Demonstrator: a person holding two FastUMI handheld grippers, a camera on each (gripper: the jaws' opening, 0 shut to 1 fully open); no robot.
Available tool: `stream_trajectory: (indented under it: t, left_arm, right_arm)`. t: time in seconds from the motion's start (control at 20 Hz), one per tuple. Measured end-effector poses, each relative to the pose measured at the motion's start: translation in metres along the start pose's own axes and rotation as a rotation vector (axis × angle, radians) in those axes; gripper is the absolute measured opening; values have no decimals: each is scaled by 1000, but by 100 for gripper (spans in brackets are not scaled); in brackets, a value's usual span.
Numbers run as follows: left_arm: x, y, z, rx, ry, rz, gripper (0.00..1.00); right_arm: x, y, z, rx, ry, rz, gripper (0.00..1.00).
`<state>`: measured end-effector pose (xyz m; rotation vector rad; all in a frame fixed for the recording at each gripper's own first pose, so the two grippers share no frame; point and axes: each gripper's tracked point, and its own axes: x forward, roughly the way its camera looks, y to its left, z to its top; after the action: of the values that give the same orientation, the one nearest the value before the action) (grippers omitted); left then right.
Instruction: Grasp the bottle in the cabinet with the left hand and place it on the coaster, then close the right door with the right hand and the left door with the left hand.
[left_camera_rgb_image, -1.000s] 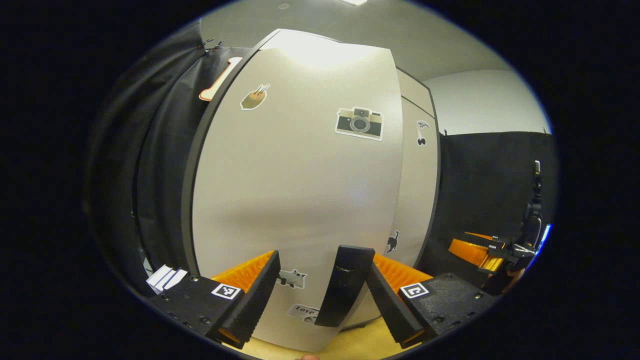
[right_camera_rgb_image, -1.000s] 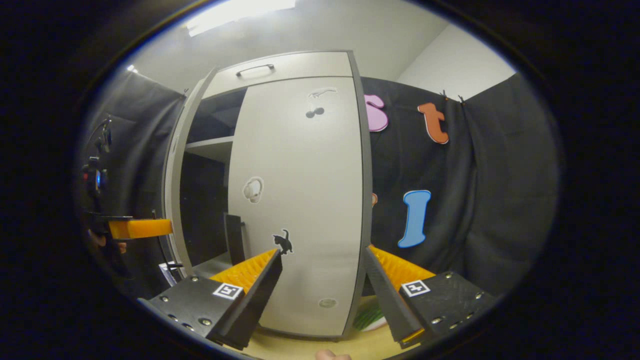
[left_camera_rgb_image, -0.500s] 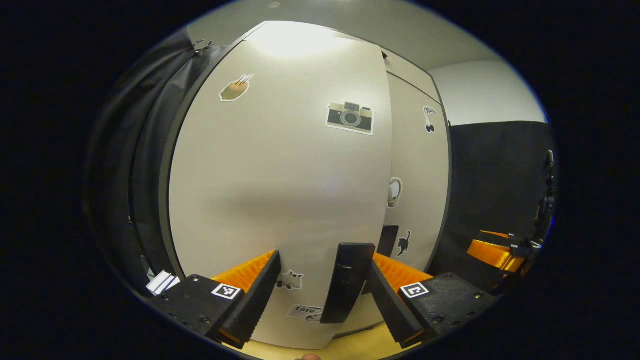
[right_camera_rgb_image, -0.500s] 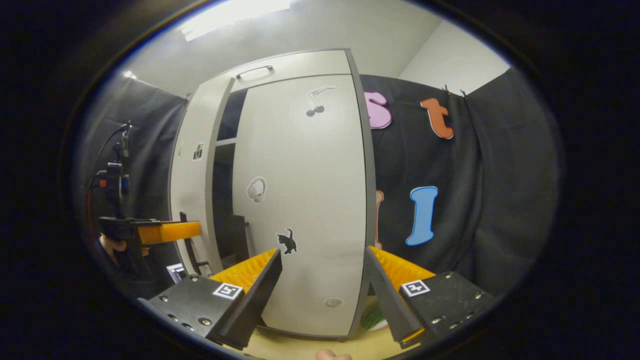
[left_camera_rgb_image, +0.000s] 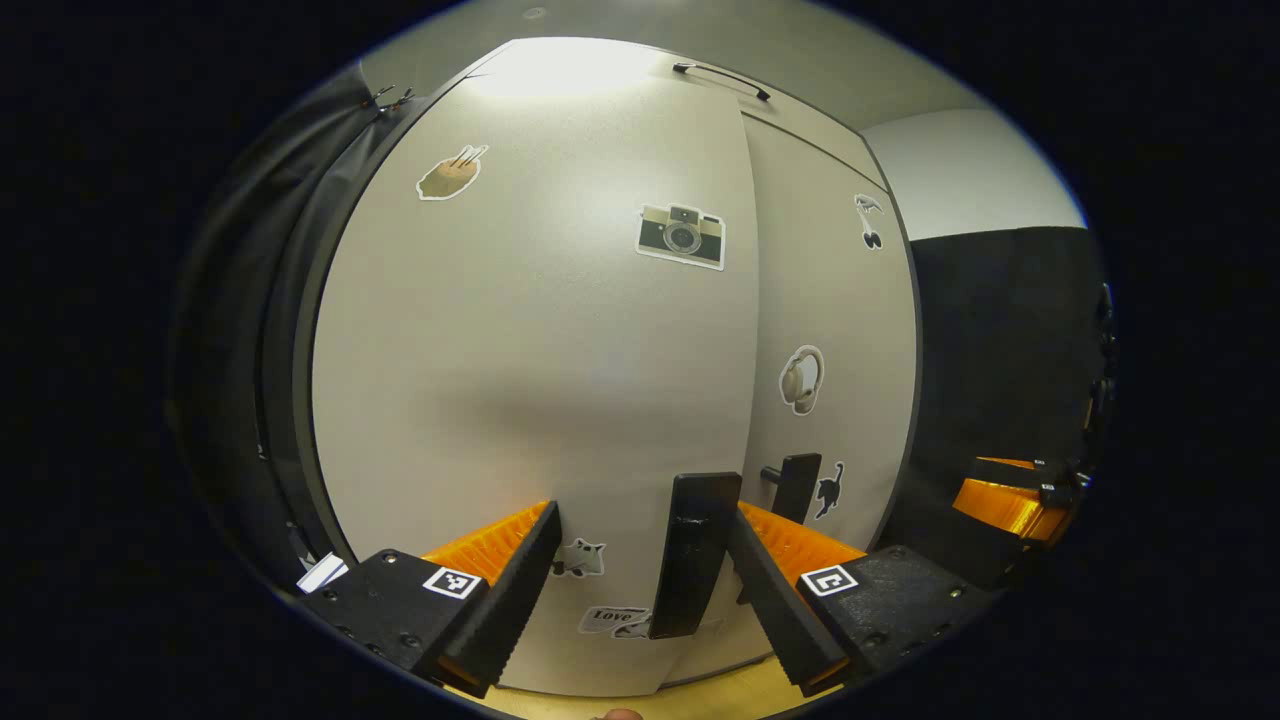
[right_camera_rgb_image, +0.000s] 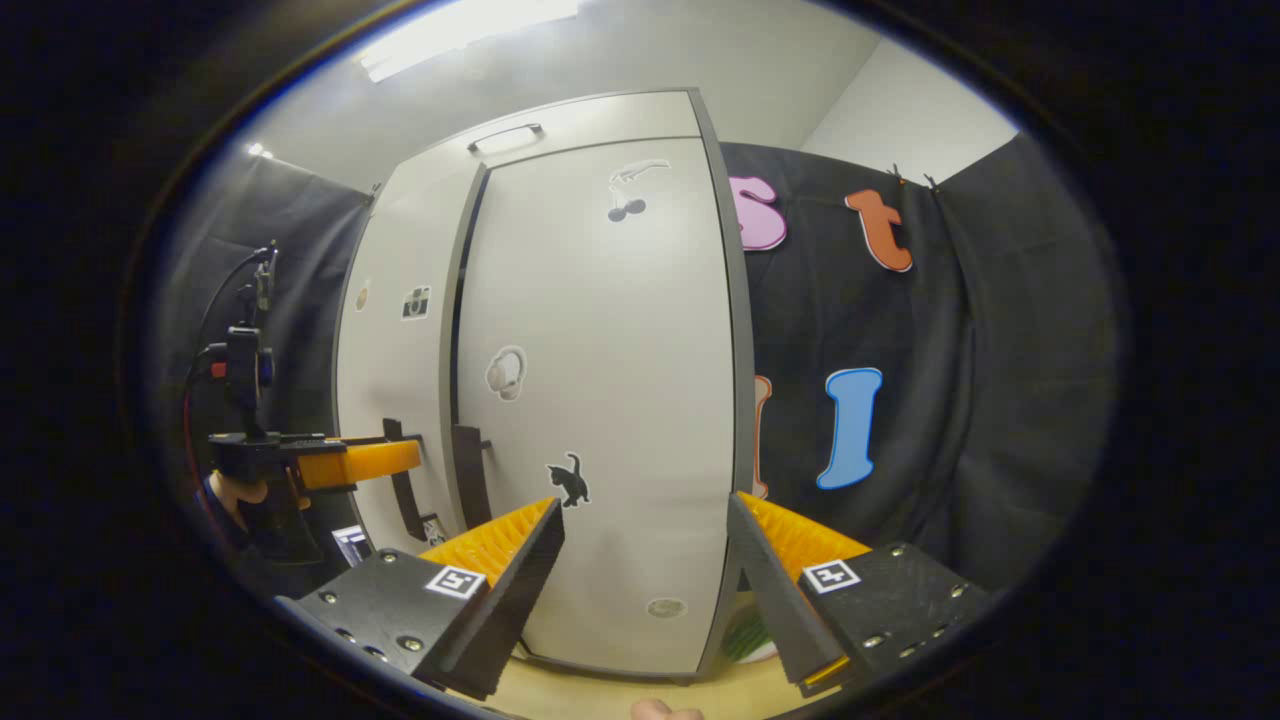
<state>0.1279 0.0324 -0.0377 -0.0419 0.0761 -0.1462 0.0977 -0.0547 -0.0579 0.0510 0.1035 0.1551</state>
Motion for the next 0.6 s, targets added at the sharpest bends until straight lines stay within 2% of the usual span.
stream_trajectory:
  t: [0.4, 0.6]
  left_arm:
    - [5, -1, -1, -5, -2, 4, 99]
    - [-8, -7, 7, -18, -7, 18, 100]
  right_arm:
    - [7, -4, -1, 10, 5, 1, 100]
    - [-4, -7, 10, -2, 2, -42, 99]
